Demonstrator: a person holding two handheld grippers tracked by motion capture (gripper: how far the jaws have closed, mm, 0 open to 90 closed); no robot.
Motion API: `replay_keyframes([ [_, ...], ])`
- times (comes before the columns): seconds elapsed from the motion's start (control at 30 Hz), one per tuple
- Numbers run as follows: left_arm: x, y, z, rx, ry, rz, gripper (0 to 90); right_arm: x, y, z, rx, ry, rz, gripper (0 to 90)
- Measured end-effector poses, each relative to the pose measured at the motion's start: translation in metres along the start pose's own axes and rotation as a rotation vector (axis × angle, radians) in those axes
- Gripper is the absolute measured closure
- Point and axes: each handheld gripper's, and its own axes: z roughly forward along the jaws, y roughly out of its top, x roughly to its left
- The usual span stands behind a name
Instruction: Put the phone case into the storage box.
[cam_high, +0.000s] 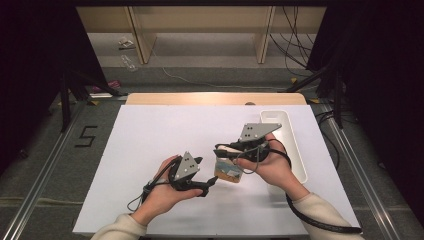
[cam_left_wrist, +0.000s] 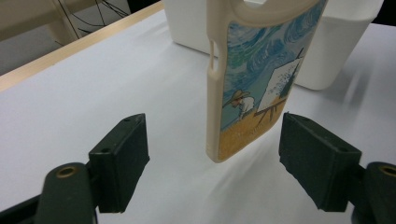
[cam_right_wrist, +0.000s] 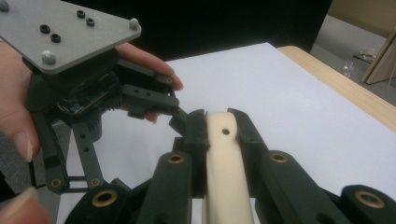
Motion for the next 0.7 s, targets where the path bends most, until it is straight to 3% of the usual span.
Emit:
replay_keyframes([
  [0.33,0.0001,0.0001,0.0006,0.002,-0.004,0.007,25.4,0.0027,0.0019,0.0001,0.001,0.019,0.006,79.8],
  [0.7,-0.0025,-0.0056,0.0082,0.020,-0.065,0.040,28.9,0.0074,0.0045,0.0016,0.000,0.041,0.003,79.8],
])
